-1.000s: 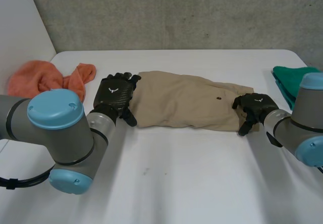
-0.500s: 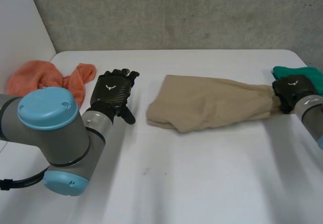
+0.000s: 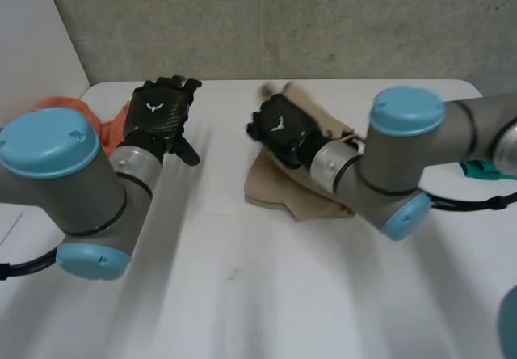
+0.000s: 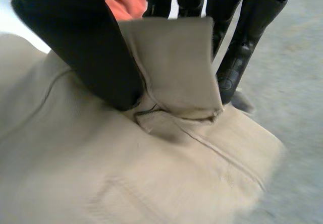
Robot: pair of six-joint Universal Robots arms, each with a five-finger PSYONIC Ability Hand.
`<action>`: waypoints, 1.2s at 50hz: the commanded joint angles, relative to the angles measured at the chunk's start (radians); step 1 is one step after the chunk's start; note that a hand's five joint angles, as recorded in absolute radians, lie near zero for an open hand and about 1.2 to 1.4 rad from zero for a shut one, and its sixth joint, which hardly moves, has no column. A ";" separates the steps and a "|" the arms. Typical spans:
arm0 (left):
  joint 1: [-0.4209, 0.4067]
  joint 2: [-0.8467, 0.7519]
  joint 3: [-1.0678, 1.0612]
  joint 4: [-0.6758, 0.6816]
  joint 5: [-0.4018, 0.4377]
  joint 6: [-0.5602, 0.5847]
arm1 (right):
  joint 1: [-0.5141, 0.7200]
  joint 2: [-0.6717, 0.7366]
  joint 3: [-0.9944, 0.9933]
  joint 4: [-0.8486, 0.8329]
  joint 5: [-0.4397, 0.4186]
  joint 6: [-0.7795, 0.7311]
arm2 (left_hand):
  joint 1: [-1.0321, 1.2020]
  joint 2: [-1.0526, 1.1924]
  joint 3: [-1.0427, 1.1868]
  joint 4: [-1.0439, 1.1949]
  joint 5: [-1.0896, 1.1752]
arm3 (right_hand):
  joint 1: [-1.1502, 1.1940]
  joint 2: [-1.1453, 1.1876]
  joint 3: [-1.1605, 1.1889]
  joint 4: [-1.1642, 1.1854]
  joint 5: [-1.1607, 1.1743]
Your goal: Fold the laundry.
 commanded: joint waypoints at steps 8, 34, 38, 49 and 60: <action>-0.017 -0.212 0.349 -0.009 0.109 0.004 | -0.035 -0.110 0.014 0.087 0.327 0.599 | -0.005 -0.021 -0.030 -0.022 -0.038 | -0.532 -0.719 -0.724 -0.731 -0.726; -0.097 -0.692 0.891 -0.411 0.234 0.012 | -0.120 0.206 -0.294 0.454 0.268 0.733 | 0.080 0.065 0.055 0.063 0.048 | -0.532 -0.719 -0.724 -0.731 -0.726; -0.095 -0.709 0.896 -0.441 0.231 0.041 | -0.128 0.224 -0.301 0.454 0.274 0.724 | 0.083 0.068 0.058 0.066 0.051 | -0.532 -0.719 -0.724 -0.731 -0.726; -0.092 -0.666 0.871 -0.524 0.211 0.104 | -0.138 0.171 -0.267 0.455 0.345 0.591 | 0.053 0.038 0.029 0.037 0.021 | -0.532 -0.719 -0.724 -0.731 -0.726; -0.095 -0.333 0.643 -0.472 0.214 0.082 | -0.135 -0.102 0.084 0.192 0.394 0.586 | -0.014 -0.029 -0.039 -0.031 -0.046 | -0.532 -0.719 -0.724 -0.731 -0.726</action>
